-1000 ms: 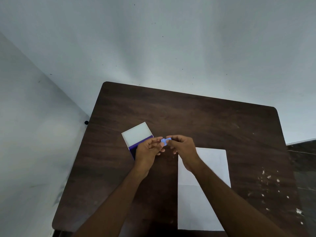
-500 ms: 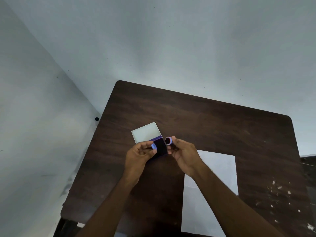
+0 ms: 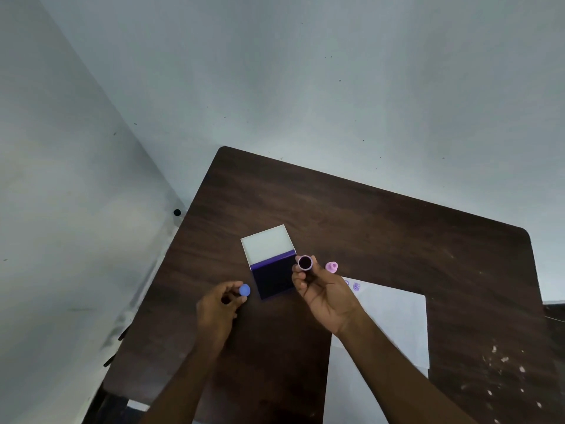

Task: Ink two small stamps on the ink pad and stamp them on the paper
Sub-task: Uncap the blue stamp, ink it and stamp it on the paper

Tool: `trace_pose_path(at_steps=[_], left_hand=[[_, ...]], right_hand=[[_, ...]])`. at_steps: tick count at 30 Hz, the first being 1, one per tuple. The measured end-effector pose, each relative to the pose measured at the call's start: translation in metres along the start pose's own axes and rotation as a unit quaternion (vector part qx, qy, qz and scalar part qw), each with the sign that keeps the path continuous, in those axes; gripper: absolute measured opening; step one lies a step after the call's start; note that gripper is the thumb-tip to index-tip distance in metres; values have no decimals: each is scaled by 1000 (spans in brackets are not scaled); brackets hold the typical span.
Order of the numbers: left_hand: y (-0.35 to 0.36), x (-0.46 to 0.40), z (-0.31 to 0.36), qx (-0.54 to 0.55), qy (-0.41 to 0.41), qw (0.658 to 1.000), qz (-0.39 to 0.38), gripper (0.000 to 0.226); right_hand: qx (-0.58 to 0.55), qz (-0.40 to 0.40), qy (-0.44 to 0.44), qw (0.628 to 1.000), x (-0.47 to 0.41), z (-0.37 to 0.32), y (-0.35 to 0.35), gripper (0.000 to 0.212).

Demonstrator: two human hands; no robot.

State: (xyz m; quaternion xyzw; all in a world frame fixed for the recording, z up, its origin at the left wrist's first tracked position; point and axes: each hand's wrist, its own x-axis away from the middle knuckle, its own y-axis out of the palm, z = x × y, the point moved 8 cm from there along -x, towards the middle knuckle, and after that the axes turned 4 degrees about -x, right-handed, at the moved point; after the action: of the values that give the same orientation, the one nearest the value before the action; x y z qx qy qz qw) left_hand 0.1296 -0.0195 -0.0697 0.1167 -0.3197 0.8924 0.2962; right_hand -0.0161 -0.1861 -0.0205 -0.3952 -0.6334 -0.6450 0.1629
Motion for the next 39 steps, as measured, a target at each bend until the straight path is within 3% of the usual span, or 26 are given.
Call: trace_pose_path(at_steps=[4, 8, 13, 20, 22, 24, 29, 33, 39], left_hand=[[-2, -1, 17, -80, 63, 994, 31, 27], [-2, -1, 22, -91, 65, 993, 27, 36], [-1, 0, 28, -95, 79, 992, 23, 49], [7, -4, 34, -95, 96, 991, 16, 47], [12, -7, 37, -142, 111, 984, 4, 57], [19, -8, 41, -212, 134, 968, -7, 70], [32, -7, 47, -280, 149, 948, -8, 95], [36, -6, 49, -298, 147, 943, 3, 100], [39, -4, 47, -327, 153, 932, 12, 94]], right_hand=[[-1, 11, -10, 1000, -2, -2, -2, 26], [15, 21, -28, 999, -3, -6, -3, 20], [4, 10, -22, 1000, -6, -5, 0, 34], [10, 2, -15, 1000, -11, -3, -4, 19], [34, 6, -17, 999, -15, -4, -9, 18], [143, 8, -34, 989, -18, -10, -12, 21], [434, 57, -146, 887, -21, -32, -11, 26], [617, 104, -223, 747, -23, -41, -3, 27], [781, 89, -244, 568, -39, -20, 13, 22]])
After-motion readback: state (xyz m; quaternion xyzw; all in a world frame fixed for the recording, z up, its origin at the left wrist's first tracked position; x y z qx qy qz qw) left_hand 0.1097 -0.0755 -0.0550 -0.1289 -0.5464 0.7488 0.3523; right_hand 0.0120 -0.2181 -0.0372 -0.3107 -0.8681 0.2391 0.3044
